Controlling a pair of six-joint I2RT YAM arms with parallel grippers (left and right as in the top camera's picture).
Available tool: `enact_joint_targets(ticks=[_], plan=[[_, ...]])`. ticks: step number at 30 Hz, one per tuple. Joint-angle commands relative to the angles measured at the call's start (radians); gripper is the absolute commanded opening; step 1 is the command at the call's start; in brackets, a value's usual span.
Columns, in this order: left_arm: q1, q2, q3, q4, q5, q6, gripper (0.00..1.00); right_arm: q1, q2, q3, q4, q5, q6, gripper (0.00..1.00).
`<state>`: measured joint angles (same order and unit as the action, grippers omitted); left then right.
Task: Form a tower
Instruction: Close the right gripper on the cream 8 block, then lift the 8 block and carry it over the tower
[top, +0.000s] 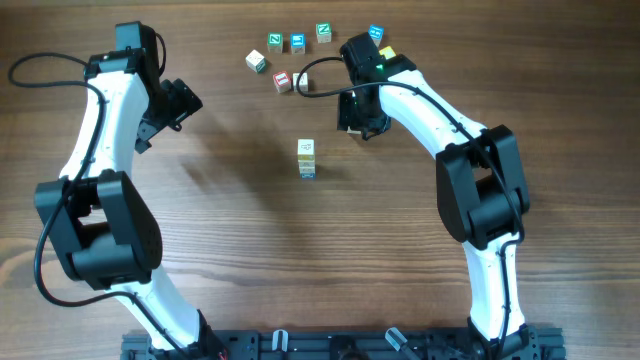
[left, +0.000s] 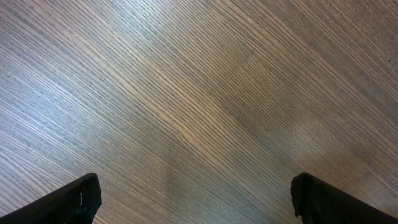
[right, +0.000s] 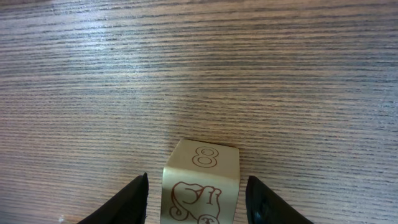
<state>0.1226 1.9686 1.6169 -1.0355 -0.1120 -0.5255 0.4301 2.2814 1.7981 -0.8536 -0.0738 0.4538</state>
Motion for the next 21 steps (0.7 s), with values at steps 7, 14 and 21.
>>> enact_joint_targets(ticks=[7,14,21], plan=[[0.001,-0.029,0.016,0.000,-0.013,0.001,1.00,-0.004,-0.041,0.024,-0.015,0.037,0.019,0.30],[0.001,-0.029,0.016,0.000,-0.013,0.001,1.00,-0.004,-0.150,0.028,-0.029,0.055,0.017,0.28],[0.001,-0.029,0.016,0.000,-0.013,0.001,1.00,0.017,-0.372,0.031,-0.058,0.050,0.021,0.18]])
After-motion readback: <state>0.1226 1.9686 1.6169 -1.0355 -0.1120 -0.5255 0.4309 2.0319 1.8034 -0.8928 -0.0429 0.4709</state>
